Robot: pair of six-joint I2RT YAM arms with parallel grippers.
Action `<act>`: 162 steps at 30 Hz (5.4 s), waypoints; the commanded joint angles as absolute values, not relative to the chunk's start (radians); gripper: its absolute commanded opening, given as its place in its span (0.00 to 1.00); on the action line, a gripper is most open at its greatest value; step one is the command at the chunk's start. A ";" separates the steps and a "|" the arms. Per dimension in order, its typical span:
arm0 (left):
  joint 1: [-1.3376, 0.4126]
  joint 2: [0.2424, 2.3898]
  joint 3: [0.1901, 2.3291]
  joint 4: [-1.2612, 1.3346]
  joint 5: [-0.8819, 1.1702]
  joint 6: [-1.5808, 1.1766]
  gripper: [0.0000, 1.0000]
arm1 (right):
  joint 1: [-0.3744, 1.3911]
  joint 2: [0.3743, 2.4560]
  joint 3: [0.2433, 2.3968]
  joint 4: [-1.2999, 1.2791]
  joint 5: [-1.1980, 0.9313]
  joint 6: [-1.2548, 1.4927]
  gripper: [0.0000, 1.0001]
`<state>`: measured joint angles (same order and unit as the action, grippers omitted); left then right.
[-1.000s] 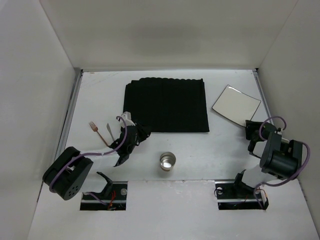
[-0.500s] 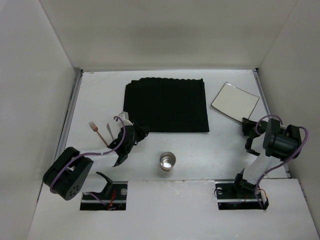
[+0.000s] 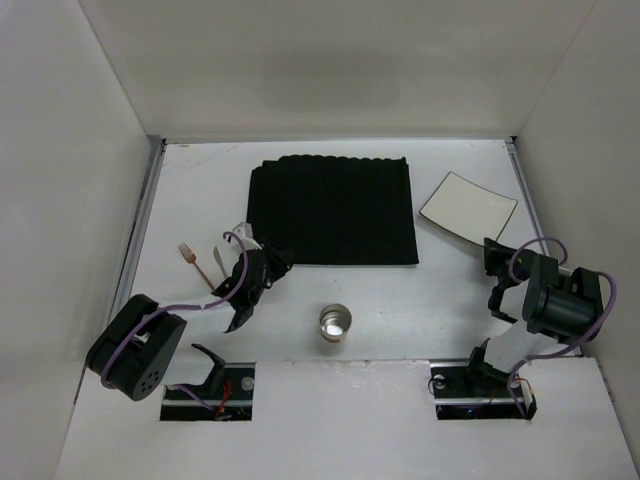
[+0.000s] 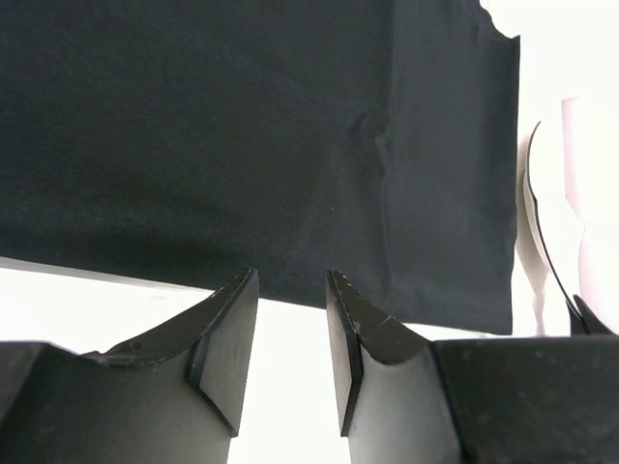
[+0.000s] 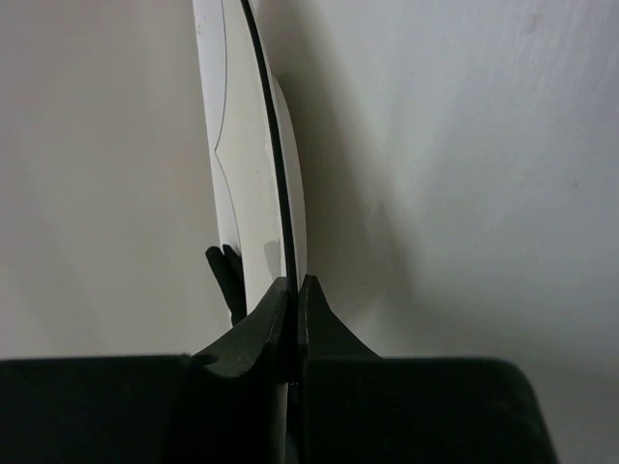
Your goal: Set the dinner table for one person
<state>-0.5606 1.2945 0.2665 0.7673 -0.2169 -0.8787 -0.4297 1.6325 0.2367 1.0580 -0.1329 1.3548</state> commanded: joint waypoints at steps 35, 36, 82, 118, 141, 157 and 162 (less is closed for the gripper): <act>-0.436 1.141 0.199 0.801 -0.238 -0.858 0.31 | 0.584 1.552 0.606 1.181 0.402 1.414 0.00; -0.442 1.137 0.199 0.801 -0.245 -0.851 0.31 | 0.588 1.566 0.603 1.196 0.408 1.416 0.00; -0.450 1.190 0.213 0.801 -0.229 -0.871 0.32 | 0.486 1.927 0.618 1.180 0.199 1.628 0.43; -0.481 1.236 0.242 0.770 -0.235 -0.887 0.29 | 0.961 1.166 0.811 -0.337 0.270 0.611 0.45; -0.462 1.238 0.232 0.781 -0.229 -0.896 0.31 | 1.142 1.264 0.859 -0.411 0.247 0.600 0.36; -0.469 1.227 0.227 0.785 -0.236 -0.893 0.31 | 0.909 1.160 0.949 -0.275 0.247 0.514 0.01; -0.475 1.246 0.233 0.788 -0.225 -0.897 0.31 | 0.552 1.251 1.035 -0.121 0.187 0.511 0.02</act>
